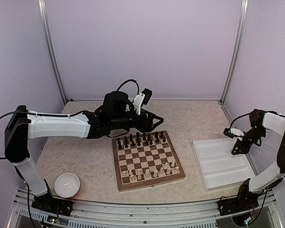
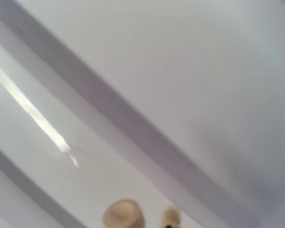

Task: Set up the chess pieces on the board
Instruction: Pick up the chess pile from the storage box, then pass from the right arm to the left

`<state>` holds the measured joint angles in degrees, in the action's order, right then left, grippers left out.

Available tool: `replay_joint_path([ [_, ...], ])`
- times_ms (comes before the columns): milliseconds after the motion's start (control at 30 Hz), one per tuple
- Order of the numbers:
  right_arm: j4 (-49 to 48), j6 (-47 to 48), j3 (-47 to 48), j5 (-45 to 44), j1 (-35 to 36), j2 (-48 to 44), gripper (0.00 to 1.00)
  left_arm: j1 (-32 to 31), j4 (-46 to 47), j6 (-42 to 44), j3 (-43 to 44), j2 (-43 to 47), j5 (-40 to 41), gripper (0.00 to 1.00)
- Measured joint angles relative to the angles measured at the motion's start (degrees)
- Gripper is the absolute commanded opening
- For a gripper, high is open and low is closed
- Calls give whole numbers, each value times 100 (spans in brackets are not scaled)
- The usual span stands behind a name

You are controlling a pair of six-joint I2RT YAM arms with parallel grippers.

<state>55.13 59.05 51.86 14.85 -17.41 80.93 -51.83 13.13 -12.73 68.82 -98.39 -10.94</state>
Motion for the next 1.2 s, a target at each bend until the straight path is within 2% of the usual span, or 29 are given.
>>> replay_joint_path([
  [100,72,-20,-2,529,227,-254,7,-81,195,-398,271,-304,-140,58],
  [300,-4,-297,-17,1480,1150,-518,7,-439,267,-1019,933,-1202,-367,56],
  [533,-387,-516,-407,2124,1368,-693,8,-990,160,-1392,1921,-2194,-553,54],
  [867,-826,-778,-1021,2422,2000,-1209,9,-1333,323,-1847,2747,-3287,-568,51],
  [1200,-992,-846,-1025,2441,2277,-1329,11,-1460,315,-2186,3733,-4120,-566,38],
])
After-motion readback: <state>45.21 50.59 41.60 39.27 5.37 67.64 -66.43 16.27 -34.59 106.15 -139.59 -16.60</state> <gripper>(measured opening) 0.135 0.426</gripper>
